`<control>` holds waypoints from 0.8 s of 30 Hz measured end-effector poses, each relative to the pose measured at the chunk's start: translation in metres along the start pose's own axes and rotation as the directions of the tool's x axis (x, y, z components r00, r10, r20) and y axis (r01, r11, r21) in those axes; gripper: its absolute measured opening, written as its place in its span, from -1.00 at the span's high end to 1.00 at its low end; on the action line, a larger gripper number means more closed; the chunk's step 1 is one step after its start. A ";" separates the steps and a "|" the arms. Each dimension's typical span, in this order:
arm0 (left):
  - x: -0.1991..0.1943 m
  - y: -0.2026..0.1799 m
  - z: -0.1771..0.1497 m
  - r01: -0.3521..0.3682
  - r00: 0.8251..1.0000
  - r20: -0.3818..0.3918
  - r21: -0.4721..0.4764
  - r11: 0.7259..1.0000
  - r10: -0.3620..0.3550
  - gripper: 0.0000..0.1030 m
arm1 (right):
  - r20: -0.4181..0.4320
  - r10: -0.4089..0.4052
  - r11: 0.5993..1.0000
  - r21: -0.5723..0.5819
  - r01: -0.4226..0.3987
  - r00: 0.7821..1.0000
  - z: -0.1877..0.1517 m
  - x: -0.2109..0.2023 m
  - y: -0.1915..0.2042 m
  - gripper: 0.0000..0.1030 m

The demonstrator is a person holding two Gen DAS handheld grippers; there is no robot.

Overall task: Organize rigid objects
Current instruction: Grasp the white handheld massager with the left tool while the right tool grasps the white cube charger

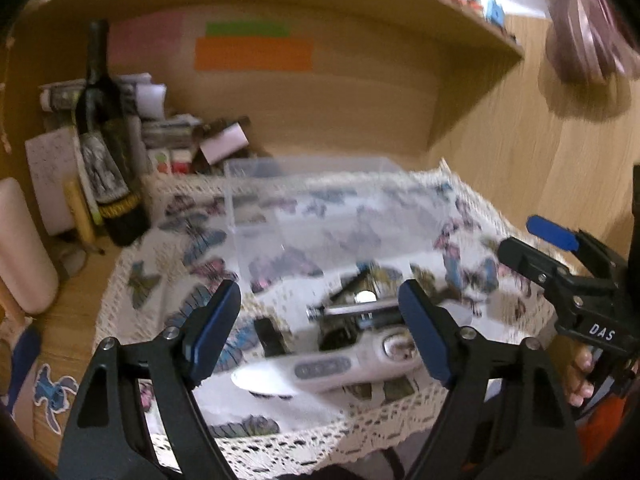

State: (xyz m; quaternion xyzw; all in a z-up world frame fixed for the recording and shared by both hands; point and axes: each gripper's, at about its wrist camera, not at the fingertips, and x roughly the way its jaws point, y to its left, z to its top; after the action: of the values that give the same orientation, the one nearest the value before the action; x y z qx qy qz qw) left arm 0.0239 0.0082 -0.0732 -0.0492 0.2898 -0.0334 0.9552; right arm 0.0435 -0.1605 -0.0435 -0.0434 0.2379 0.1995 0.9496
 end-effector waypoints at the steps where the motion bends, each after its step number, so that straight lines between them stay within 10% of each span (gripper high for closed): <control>1: 0.003 -0.002 -0.003 0.004 1.000 -0.013 0.012 1.000 -0.004 -0.58 | -0.018 0.003 1.000 -0.003 -0.003 1.000 -0.002 0.003 0.001 -0.59; 24: 0.068 -0.032 -0.039 0.147 0.954 -0.280 0.124 0.981 -0.107 -0.61 | -0.229 0.066 0.996 0.065 -0.052 0.971 -0.045 0.041 -0.016 -0.47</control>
State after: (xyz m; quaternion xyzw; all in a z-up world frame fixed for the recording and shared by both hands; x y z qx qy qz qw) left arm 0.0572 -0.0325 -0.1391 0.0061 0.4115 -0.1220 0.9032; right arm 0.0633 -0.1683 -0.1031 -0.0312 0.3538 0.2142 0.9099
